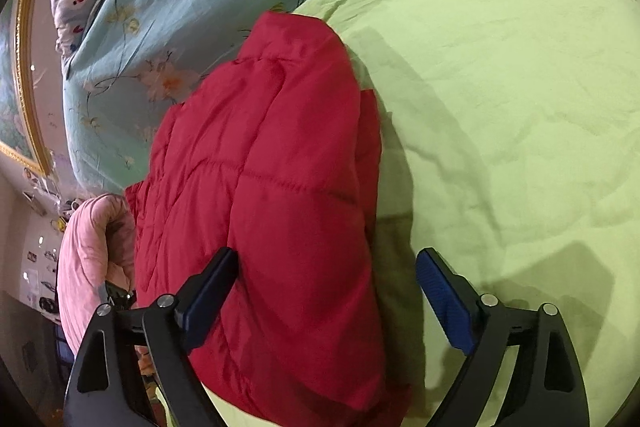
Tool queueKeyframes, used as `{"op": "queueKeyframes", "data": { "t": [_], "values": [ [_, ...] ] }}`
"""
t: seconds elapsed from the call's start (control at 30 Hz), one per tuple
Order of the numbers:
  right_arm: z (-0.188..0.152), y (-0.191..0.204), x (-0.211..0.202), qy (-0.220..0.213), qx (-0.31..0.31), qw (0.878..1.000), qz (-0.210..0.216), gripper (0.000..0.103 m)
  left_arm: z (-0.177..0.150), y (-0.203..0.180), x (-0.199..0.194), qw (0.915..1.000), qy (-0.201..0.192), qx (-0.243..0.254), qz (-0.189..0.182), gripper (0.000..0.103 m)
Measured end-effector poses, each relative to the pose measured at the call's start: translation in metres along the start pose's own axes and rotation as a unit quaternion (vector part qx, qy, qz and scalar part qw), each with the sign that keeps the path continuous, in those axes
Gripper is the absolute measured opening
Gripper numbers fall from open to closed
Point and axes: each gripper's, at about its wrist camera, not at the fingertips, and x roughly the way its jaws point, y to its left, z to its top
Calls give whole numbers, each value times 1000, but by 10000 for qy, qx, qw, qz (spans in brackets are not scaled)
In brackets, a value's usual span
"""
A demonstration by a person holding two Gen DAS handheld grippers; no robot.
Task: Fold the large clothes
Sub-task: 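Lift the folded jacket with both tools and fold it over once more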
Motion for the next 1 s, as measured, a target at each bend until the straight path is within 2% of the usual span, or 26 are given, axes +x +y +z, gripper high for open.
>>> {"op": "queueKeyframes", "data": {
  "t": [0.2, 0.3, 0.4, 0.47, 0.5, 0.6, 0.67, 0.77, 0.87, 1.0],
  "values": [
    [9, -9, 17, 228, 269, 9986, 391, 101, 2, -10, 18, 9986, 418, 2, -323, 103],
    [10, -4, 22, 309, 222, 9980, 503, 101, 3, -17, 25, 9984, 428, 4, -365, 103],
    [7, 7, 36, 582, 95, 9959, 692, 99, 3, -24, 27, 9987, 356, 158, -326, 103],
    [5, 16, 44, 700, -48, 9951, 689, 98, 2, -22, 24, 9988, 311, 202, -318, 99],
    [5, 19, 46, 691, -129, 9955, 637, 98, 1, -23, 23, 9987, 279, 236, -341, 92],
    [4, 21, 47, 669, -153, 9955, 652, 87, 0, -28, 17, 9980, 195, 430, -414, 76],
    [1, 23, 44, 657, -171, 9952, 700, 69, -2, -32, 12, 9973, 132, 591, -418, 68],
    [0, 27, 36, 631, -242, 9945, 798, 51, -6, -43, 1, 9957, -11, 829, -413, 56],
    [-2, 37, 24, 547, -355, 9949, 767, 43, -11, -55, -8, 9944, -112, 944, -465, 51],
    [-12, 53, 3, 389, -549, 9946, 793, 39, -24, -68, -30, 9917, -232, 1128, -562, 47]
  ]
}}
